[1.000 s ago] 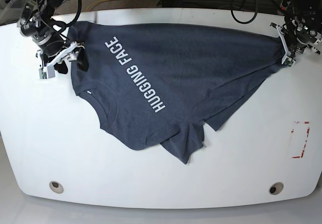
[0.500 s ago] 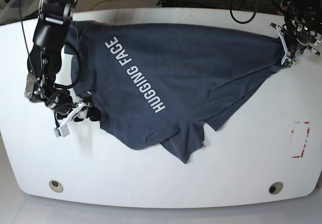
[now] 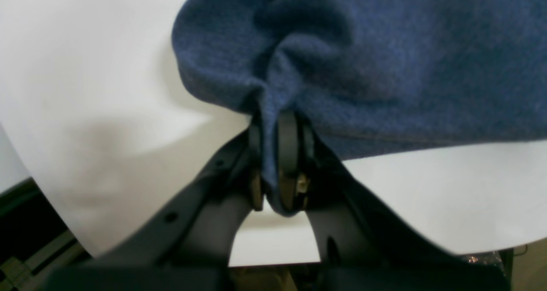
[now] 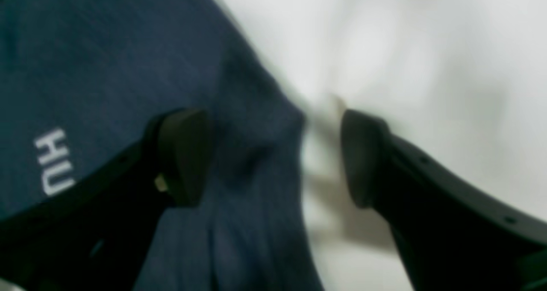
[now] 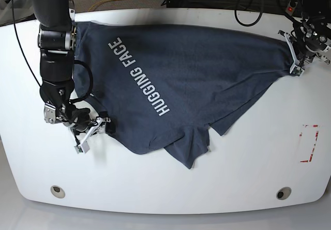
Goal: Fold the T-shirt properly
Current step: 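Release with the right gripper and regrasp the shirt hem lower down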
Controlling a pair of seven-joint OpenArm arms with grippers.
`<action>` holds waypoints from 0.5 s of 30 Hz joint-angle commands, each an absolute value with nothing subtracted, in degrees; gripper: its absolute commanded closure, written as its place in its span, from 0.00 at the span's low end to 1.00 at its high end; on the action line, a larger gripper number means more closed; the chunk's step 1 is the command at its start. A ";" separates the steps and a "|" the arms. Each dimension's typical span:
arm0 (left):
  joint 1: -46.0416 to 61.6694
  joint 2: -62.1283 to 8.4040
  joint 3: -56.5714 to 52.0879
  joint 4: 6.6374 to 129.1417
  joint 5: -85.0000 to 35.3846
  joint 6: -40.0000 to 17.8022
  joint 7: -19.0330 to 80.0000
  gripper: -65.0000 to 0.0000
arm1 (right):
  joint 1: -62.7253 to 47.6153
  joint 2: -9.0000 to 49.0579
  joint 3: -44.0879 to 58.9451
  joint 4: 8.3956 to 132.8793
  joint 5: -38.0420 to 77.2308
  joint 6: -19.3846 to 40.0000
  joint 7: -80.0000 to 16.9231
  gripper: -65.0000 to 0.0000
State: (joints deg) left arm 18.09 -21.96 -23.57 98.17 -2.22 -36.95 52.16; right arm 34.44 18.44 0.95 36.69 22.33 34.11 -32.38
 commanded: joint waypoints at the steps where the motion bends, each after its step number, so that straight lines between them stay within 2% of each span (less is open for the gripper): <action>1: 17.98 -22.90 -24.04 99.30 -2.24 -36.97 51.56 1.00 | 37.49 18.77 1.10 34.86 21.14 34.33 -29.49 0.29; 15: 18.07 -22.81 -24.04 99.21 -2.24 -37.05 51.56 1.00 | 36.44 10.95 1.36 31.69 11.21 33.89 -24.66 0.29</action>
